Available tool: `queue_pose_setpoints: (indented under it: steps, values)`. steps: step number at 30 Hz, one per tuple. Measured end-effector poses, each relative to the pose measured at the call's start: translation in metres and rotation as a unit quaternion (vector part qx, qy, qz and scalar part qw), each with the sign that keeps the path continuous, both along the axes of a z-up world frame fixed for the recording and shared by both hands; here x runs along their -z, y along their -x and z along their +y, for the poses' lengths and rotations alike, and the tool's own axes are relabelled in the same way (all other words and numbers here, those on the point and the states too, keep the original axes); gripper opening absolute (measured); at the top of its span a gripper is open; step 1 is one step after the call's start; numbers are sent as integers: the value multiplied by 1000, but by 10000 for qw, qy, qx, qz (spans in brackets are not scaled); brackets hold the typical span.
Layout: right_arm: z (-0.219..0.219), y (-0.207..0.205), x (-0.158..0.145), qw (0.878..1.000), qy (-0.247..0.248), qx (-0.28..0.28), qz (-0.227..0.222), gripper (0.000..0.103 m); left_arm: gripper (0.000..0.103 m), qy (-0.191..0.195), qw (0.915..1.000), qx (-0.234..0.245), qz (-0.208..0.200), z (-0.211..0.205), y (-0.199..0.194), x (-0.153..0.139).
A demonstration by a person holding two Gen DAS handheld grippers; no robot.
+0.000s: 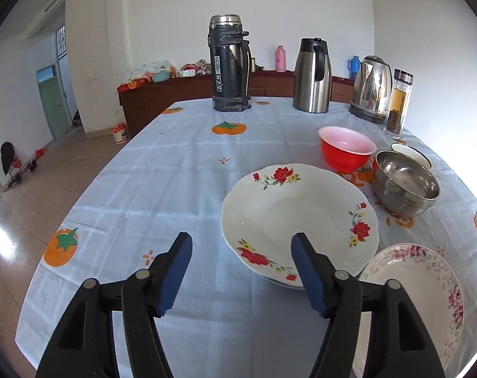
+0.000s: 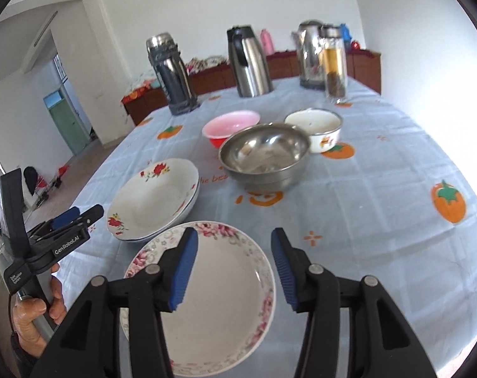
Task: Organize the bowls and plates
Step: 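Withdraw both tools up from the stacked plates, then move both tools to the rim of the pink-rimmed floral plate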
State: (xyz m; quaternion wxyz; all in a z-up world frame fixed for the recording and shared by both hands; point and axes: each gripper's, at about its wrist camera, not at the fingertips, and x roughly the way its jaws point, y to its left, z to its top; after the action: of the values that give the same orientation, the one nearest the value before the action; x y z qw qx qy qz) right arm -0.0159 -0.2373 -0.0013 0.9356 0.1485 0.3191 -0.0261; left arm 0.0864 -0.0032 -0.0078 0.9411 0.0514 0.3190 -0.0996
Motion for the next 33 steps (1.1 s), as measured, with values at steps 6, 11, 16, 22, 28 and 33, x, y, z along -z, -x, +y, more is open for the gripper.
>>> queue_pose_setpoints:
  steps: [6, 11, 16, 22, 28, 33]
  values:
    - [-4, 21, 1, 9993, 28, 234, -275, 68, 79, -63, 9997, -227, -85, 0, 12, 2]
    - [-12, 35, 11, 9989, -32, 394, -256, 70, 80, -201, 9990, -402, 31, 4, 17, 10]
    - [-20, 43, 27, 9987, -231, 440, -110, 70, 80, 143, 9991, -285, 266, 11, 20, 12]
    - [-24, 46, 32, 9986, -263, 436, -102, 57, 80, 140, 9991, -81, 380, 0, 32, 20]
    - [-29, 41, 47, 9974, -579, 432, 80, 57, 80, 120, 9975, 403, 575, -25, 39, 28]
    - [-27, 37, 54, 9974, -578, 392, 185, 55, 80, -49, 9963, 459, 720, -39, 40, 36]
